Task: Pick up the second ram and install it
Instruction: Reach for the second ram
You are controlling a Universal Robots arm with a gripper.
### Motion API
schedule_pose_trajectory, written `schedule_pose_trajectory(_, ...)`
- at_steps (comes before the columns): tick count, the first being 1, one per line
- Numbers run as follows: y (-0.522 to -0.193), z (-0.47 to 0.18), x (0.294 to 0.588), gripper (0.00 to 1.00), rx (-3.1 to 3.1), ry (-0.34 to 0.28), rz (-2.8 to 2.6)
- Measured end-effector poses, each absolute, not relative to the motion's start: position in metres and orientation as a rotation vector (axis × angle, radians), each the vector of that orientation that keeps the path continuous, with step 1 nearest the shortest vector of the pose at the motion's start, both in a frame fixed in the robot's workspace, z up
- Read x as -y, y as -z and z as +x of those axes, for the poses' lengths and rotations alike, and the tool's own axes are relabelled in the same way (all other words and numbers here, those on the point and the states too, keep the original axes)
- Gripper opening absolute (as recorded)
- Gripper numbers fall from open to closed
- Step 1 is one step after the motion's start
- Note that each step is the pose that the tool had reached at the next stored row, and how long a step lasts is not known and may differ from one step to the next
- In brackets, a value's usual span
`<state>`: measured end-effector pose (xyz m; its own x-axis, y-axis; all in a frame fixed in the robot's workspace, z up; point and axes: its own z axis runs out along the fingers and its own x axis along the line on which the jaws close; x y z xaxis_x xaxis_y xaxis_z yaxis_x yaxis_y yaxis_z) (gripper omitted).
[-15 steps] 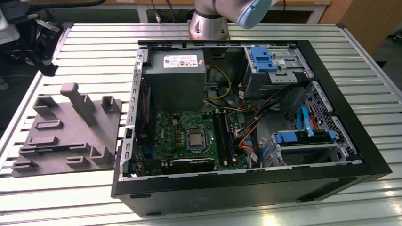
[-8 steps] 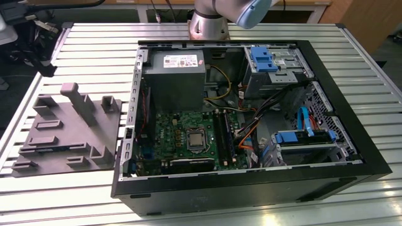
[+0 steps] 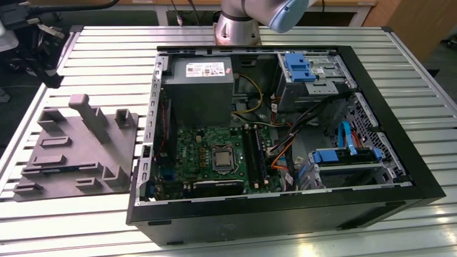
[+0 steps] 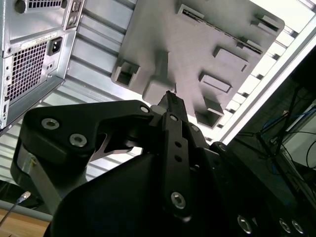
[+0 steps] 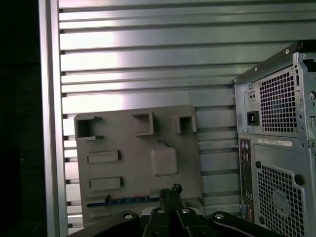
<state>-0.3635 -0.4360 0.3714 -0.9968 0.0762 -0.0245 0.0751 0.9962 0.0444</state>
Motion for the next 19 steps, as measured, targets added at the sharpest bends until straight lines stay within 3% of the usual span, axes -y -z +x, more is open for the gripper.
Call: schedule_pose_trajectory(19, -0.3657, -0.3699, 0.4382, 0.11, -3.113, -0.068, 0.118)
